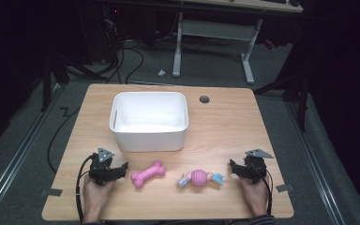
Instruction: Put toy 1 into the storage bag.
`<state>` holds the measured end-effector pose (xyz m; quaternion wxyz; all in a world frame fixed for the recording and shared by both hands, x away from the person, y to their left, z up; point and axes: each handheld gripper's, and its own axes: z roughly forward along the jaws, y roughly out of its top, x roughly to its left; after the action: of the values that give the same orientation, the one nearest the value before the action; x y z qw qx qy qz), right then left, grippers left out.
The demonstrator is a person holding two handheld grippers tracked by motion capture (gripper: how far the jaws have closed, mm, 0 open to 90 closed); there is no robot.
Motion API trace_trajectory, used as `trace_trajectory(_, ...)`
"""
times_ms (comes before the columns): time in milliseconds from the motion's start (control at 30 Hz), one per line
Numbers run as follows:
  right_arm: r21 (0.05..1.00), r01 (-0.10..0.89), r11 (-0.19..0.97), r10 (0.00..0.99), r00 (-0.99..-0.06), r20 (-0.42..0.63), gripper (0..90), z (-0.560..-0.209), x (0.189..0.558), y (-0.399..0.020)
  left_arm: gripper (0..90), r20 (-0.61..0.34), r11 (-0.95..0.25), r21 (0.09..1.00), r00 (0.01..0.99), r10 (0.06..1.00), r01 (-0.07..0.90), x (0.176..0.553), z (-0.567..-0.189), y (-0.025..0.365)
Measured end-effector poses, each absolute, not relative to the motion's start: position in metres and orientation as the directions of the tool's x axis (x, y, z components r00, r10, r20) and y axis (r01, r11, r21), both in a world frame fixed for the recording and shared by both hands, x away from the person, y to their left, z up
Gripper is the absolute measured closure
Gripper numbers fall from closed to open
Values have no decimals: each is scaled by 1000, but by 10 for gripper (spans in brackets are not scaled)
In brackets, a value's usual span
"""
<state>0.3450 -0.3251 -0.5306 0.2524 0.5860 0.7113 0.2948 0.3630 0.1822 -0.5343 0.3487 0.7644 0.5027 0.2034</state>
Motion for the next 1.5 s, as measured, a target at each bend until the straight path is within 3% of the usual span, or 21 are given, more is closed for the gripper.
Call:
trace_trajectory(1000, 718, 680, 152, 979, -201, -17, 245, -531, 344, -323, 295, -115, -242, 780, 512, 851, 578, 338, -503, 188)
trace_trajectory(1500, 719, 678, 153, 979, -203, -17, 246, -531, 344, -323, 291, -58, -386, 755, 641, 766, 529, 340, -479, 149)
